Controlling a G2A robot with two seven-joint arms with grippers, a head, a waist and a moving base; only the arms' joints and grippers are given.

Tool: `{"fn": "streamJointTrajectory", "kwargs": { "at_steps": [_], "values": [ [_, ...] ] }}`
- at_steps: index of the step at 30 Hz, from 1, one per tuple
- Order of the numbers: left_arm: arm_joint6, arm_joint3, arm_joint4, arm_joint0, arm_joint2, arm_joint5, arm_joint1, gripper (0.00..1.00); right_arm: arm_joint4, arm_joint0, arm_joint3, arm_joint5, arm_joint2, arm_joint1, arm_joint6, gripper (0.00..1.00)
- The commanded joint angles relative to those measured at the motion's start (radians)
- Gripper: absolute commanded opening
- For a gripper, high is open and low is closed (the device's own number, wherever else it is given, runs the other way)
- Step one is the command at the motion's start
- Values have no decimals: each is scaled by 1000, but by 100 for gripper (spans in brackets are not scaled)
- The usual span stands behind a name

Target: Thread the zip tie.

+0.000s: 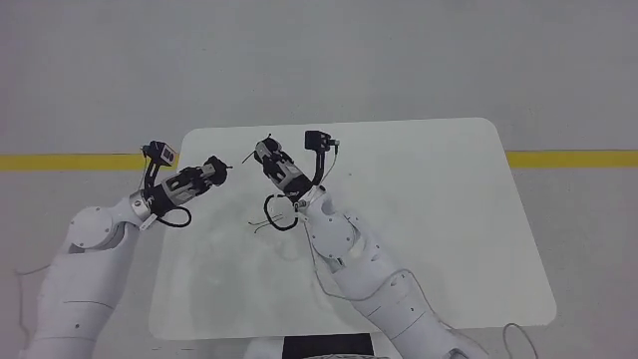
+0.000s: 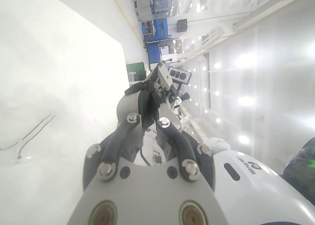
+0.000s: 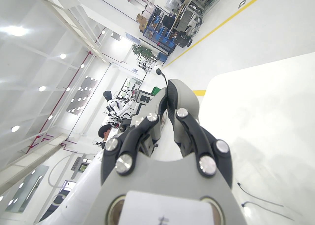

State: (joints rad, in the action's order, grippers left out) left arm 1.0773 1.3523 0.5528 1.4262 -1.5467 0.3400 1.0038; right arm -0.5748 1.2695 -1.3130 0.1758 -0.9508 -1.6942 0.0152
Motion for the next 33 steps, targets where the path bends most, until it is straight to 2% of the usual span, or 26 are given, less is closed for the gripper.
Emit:
{"fn": "streamJointTrajectory", "kwargs": {
  "at_steps": [1, 10, 16, 22, 33],
  "values": [
    [0, 0, 0, 0, 0, 0, 0, 0, -33, 5, -7, -8, 5, 2, -24, 0],
    [0, 0, 0, 0, 0, 0, 0, 0, -80, -13, 14, 0, 48, -3, -58, 0],
    [0, 0, 0, 0, 0, 0, 0, 0, -84, -13, 14, -2, 48, -3, -59, 0],
    [0, 0, 0, 0, 0, 0, 0, 0, -143, -6, 2, -15, 60, 1, -82, 0],
    [0, 0, 0, 0, 0, 0, 0, 0, -150, -18, 10, -12, 73, -1, -92, 0]
  ]
}}
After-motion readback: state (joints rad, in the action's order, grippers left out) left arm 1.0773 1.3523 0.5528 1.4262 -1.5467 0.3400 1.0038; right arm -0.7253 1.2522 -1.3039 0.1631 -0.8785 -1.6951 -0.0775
